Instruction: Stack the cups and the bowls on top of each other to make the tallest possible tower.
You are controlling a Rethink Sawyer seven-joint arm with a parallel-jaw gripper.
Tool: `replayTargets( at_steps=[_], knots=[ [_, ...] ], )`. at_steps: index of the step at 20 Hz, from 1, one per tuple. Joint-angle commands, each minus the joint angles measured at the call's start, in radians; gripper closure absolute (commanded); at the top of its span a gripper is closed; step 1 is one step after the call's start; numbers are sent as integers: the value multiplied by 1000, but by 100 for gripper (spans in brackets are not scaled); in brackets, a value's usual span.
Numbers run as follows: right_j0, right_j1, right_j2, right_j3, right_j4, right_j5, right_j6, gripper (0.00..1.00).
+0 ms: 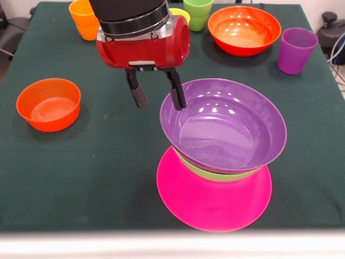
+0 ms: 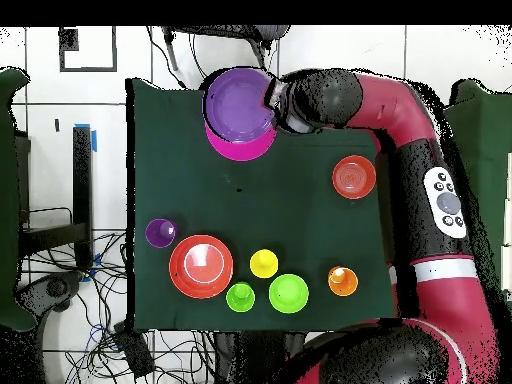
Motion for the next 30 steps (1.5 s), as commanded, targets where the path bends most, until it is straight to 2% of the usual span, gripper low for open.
replayTargets(
  at_steps=[1, 11, 30],
  knots=[
    [49, -39, -75, 44, -5, 89, -27, 0],
    [76, -58, -90, 81, 15, 33, 19, 0],
    [108, -26, -121, 116, 25, -105, 68, 0]
  ],
)
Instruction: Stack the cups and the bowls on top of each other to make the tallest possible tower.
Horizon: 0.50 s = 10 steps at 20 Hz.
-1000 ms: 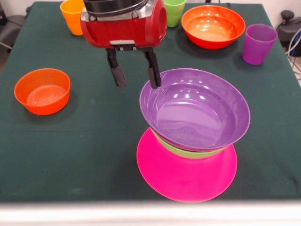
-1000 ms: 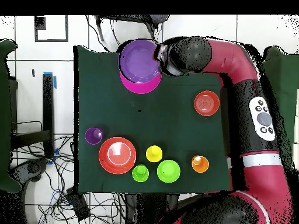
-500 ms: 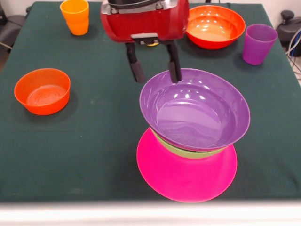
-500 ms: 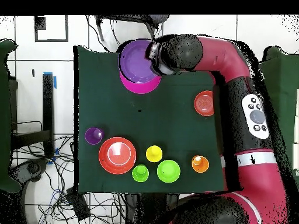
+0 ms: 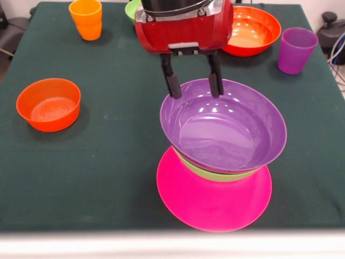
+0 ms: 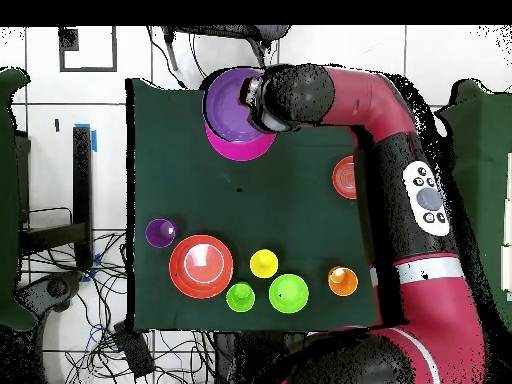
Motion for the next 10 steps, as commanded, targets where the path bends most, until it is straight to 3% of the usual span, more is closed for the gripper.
replayTargets(
  at_steps=[1, 10],
  knots=[
    [40, 32, -82, 74, -24, -62, 66, 0],
    [55, 50, -96, 67, -20, -89, 65, 0]
  ],
)
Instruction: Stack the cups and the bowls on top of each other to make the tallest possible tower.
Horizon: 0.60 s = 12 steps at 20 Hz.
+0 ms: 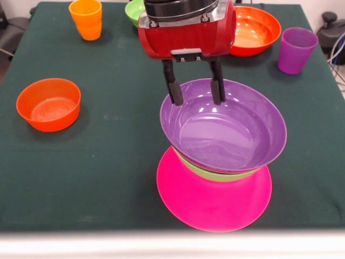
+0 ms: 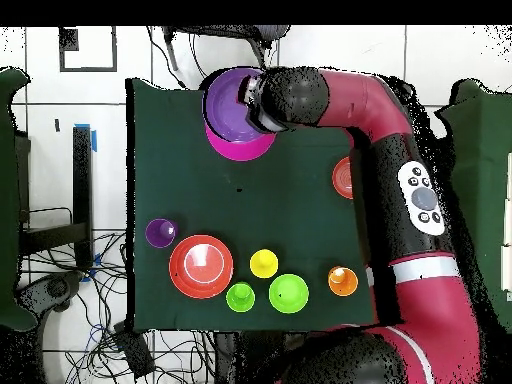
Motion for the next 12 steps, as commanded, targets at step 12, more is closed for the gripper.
replayTargets(
  at_steps=[12],
  knots=[
    [68, 36, -116, 106, 5, -90, 106, 0]
  ],
)
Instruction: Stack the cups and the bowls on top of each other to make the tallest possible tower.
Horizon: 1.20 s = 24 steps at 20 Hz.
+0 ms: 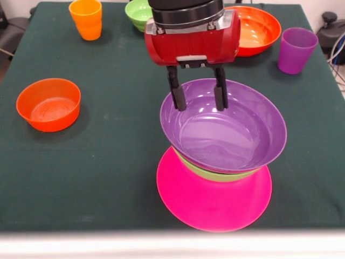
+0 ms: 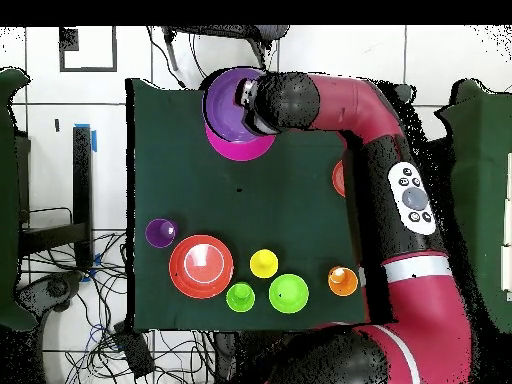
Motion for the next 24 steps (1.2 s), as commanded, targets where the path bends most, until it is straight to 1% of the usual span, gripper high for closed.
replayTargets(
  at_steps=[1, 24],
  knots=[
    [41, 36, -78, 97, 2, -47, 108, 0],
    [81, 65, -127, 96, 14, -120, 110, 0]
  ],
)
